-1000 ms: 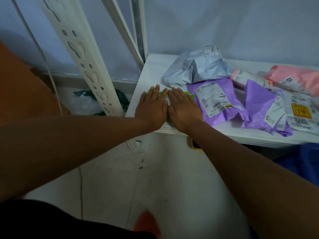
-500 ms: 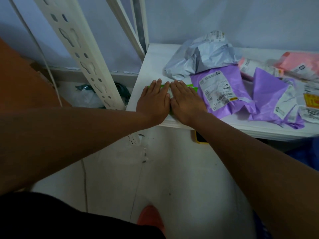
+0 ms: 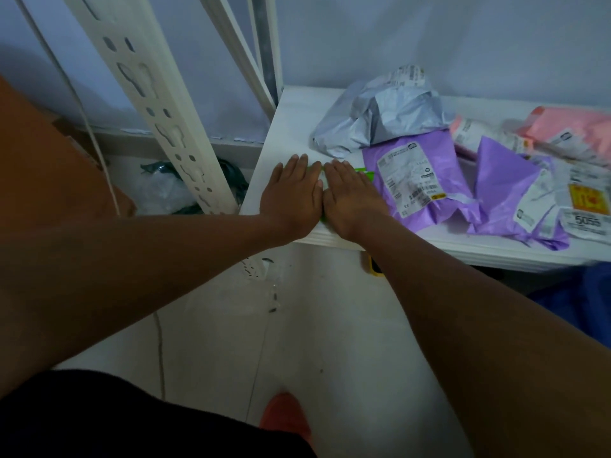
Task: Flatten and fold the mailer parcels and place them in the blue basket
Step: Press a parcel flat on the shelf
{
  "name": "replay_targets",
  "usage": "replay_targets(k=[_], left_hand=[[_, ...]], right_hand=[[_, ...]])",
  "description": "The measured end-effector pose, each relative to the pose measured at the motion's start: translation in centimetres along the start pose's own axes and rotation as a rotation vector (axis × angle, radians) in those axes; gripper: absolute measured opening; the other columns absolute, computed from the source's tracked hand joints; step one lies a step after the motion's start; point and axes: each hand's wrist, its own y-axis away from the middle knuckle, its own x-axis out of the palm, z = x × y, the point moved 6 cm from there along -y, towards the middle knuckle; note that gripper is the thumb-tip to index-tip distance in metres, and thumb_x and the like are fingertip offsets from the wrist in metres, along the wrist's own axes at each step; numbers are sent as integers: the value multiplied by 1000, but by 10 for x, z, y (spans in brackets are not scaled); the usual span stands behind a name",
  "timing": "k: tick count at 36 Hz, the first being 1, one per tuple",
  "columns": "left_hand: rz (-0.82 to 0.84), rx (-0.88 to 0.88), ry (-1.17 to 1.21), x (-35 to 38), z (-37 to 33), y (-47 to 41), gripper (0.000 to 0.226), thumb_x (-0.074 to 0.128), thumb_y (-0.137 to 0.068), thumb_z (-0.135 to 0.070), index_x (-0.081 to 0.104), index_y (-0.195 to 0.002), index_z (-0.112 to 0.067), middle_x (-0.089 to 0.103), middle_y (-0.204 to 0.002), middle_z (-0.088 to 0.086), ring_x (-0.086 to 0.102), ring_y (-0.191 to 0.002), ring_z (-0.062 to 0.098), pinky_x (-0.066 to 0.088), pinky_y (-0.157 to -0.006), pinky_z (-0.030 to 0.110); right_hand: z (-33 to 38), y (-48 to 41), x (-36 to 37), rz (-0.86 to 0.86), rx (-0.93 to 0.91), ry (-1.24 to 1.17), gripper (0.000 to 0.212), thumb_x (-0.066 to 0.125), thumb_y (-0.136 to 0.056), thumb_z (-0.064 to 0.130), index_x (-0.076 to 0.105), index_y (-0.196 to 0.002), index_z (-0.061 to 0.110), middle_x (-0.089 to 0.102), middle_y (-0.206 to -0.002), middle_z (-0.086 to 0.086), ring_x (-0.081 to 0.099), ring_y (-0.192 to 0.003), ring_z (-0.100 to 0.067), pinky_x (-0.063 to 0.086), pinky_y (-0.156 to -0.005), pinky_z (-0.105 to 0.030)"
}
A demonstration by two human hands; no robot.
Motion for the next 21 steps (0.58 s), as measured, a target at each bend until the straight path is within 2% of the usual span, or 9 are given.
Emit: replay_targets(k=[7,16,18,21], left_hand=[[-5,-9,66,2,4,-1,60,15,-101,-36,38,-150,-11,36,-156,16,27,-148,29,16,-123,43],[18,-16,93,2,5,-1,69,7,-97,-42,41,-148,-11,40,-154,16,29,-146,29,20,-121,44],[15,-1,100,3,5,-2,67,8,-98,-42,40,-148,-11,39,-154,16,29,-147,29,20,-121,44],[20,22,72,2,6,-2,66,8,-99,-43,38,-149,-12,37,-155,16,27,-147,29,20,-121,44]], right_hand=[[2,-2,3,-65,3,20,88,-10,-86,48,26,-155,9,25,-162,-11,18,-151,-23,10,-124,-41],[2,0,3,-59,1,24,85,-8,-88,48,24,-156,8,23,-162,-13,18,-151,-24,11,-124,-43],[1,-2,3,-34,24,23,78,-4,-93,46,20,-156,8,20,-163,-13,14,-152,-24,9,-124,-42],[5,-6,0,48,33,4,60,13,-105,38,16,-157,8,16,-164,-14,11,-152,-24,8,-124,-42]])
